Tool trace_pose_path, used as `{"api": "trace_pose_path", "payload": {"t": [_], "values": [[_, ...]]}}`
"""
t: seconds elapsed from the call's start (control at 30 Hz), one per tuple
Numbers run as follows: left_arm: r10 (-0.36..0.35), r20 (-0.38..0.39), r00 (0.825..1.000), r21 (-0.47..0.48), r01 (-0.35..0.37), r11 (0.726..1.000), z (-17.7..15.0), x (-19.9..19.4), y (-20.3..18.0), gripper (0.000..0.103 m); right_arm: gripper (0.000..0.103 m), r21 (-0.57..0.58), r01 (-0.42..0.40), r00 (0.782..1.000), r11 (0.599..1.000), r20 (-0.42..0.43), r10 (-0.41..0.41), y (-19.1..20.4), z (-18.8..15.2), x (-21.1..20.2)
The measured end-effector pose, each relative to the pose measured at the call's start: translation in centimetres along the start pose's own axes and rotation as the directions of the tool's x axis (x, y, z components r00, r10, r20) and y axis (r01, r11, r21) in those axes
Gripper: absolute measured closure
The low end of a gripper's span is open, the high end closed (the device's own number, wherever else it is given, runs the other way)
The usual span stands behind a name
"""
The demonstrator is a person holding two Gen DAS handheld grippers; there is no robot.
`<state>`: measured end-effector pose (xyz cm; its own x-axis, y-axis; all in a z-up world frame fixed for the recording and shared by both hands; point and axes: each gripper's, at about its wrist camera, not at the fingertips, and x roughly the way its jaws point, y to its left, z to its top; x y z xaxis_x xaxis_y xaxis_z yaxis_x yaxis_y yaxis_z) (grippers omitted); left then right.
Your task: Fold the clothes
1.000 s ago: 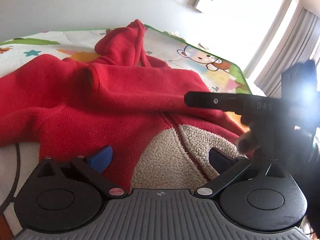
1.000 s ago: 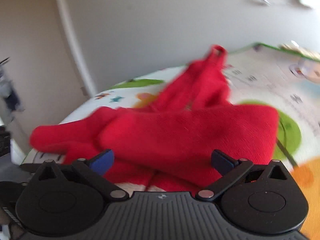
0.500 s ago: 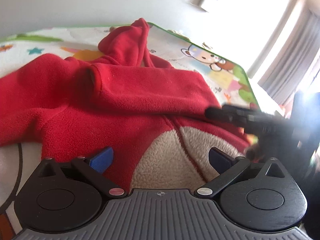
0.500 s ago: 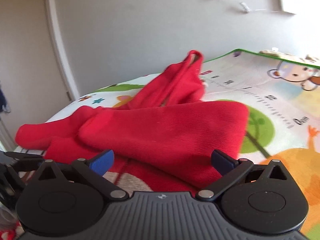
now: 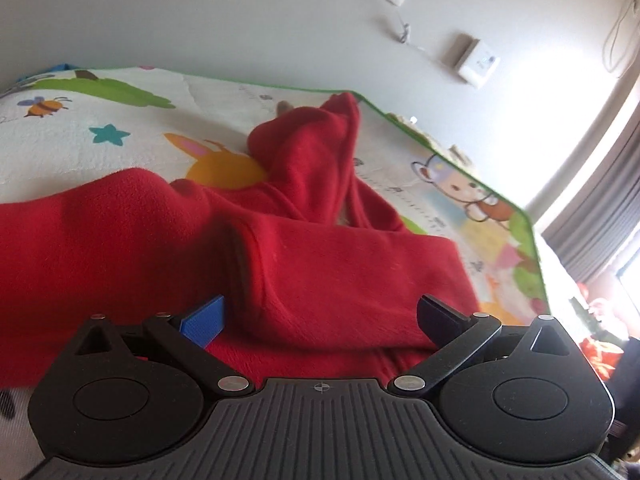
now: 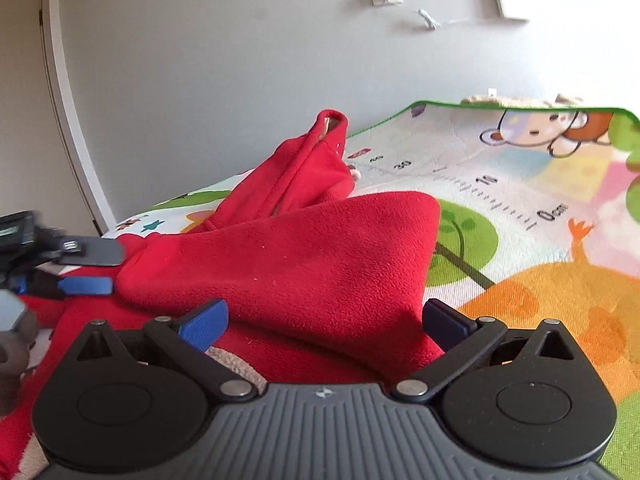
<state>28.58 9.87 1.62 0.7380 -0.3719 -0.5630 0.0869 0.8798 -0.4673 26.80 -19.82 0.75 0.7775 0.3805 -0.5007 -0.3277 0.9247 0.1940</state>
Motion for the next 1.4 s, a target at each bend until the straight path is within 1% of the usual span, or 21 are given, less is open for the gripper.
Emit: {"api": "trace_pose_path", "payload": {"t": [0.1,0.23,0.33,0.4,0.5,0.57,0.6,0.63,0.7,0.77,0.8,0.83,0.93,1.03,1.1,1.17,1.2,1.23,1.3,1.33,1.4], "values": [[0.027,-0.016,0.999,0.034,-0.027,0.999,0.3,0.8,0.8,0.0,0.0,0.032,0.008,1.0,0.999,0.003,-0.008,0.8,-0.4,0.0],[0.002,-0.036,0.999,0.051,0.0,0.999,0.5,1.1,1.9,0.0,0.0,0.038,0.027,1.0,0.999,-0.006,-0.027,1.6,-0.6,0.2],[-0.028,-0.015,1.0,0.026,0.028,0.999,0.4,1.3,1.9,0.0,0.0,0.037,0.032,0.999,0.999,-0.016,-0.032,1.4,-0.4,0.5],[-0.036,0.007,0.999,0.019,0.036,0.999,0.3,1.8,1.7,0.0,0.0,0.056,0.044,0.999,0.997,-0.003,-0.044,1.0,-0.4,0.4],[-0.016,0.025,1.0,0.033,0.015,0.999,0.1,2.2,1.3,0.001,0.0,0.094,0.078,0.996,0.993,0.034,-0.081,0.4,-0.6,-0.2],[-0.01,0.034,0.999,0.047,0.009,0.999,0.1,2.0,1.1,0.004,0.0,0.102,0.079,0.996,0.992,0.029,-0.082,0.3,-0.6,0.0],[-0.007,0.041,0.999,0.053,0.005,0.999,0.1,1.7,1.1,0.01,0.0,0.103,0.077,0.997,0.992,0.024,-0.08,0.3,-0.5,0.1],[0.006,0.046,0.999,0.059,-0.008,0.998,0.1,1.6,1.1,0.022,0.0,0.099,0.078,0.997,0.992,0.02,-0.08,0.3,-0.5,0.2],[0.03,0.05,0.998,0.069,-0.034,0.997,0.2,1.6,1.2,0.027,0.0,0.083,0.084,0.996,0.993,0.017,-0.086,0.5,-0.4,0.3],[0.071,0.041,0.997,0.092,-0.075,0.993,0.4,2.0,1.0,0.04,0.0,0.083,0.083,0.996,0.993,0.015,-0.085,0.5,-0.5,0.3],[0.092,0.038,0.995,0.103,-0.095,0.99,0.5,2.2,1.0,0.053,0.0,0.09,0.081,0.996,0.993,0.015,-0.082,0.3,-0.5,0.2],[0.114,0.041,0.993,0.136,-0.119,0.984,0.6,2.3,0.7,0.063,0.0,0.096,0.077,0.997,0.992,0.015,-0.079,0.2,-0.5,0.1],[0.173,0.064,0.983,0.243,-0.183,0.952,0.7,2.4,-0.5,0.077,0.0,0.104,0.067,0.998,0.992,0.008,-0.069,0.0,-0.5,0.1],[0.207,0.097,0.974,0.337,-0.227,0.914,1.0,1.9,-1.3,0.083,0.0,0.045,0.049,0.999,0.998,-0.026,-0.048,0.7,0.1,0.3],[0.239,0.121,0.964,0.373,-0.267,0.889,1.3,1.7,-1.0,0.085,0.0,-0.017,0.017,1.0,1.0,-0.018,-0.017,1.7,1.2,-0.4],[0.285,0.144,0.948,0.393,-0.319,0.862,1.4,1.5,-0.3,0.086,0.0,-0.055,-0.019,1.0,0.998,0.015,0.02,2.4,2.6,-1.5],[0.281,0.131,0.951,0.384,-0.31,0.869,1.4,1.4,0.2,0.085,0.0,-0.063,-0.036,0.999,0.997,0.028,0.038,2.6,3.2,-1.9],[0.276,0.118,0.954,0.375,-0.3,0.877,1.3,1.3,0.7,0.082,0.0,-0.071,-0.052,0.998,0.996,0.041,0.055,2.8,3.9,-2.3],[0.266,0.106,0.958,0.363,-0.286,0.887,1.1,1.1,1.4,0.078,0.0,-0.086,-0.069,0.997,0.994,0.035,0.073,3.0,4.5,-1.9],[0.264,0.11,0.958,0.359,-0.286,0.889,1.0,0.9,1.5,0.075,0.0,-0.093,-0.07,0.997,0.993,0.018,0.072,2.9,4.6,-1.3],[0.249,0.11,0.962,0.334,-0.272,0.903,1.2,0.5,1.5,0.073,0.0,-0.09,-0.066,0.997,0.994,-0.052,0.061,2.7,4.0,0.7]]}}
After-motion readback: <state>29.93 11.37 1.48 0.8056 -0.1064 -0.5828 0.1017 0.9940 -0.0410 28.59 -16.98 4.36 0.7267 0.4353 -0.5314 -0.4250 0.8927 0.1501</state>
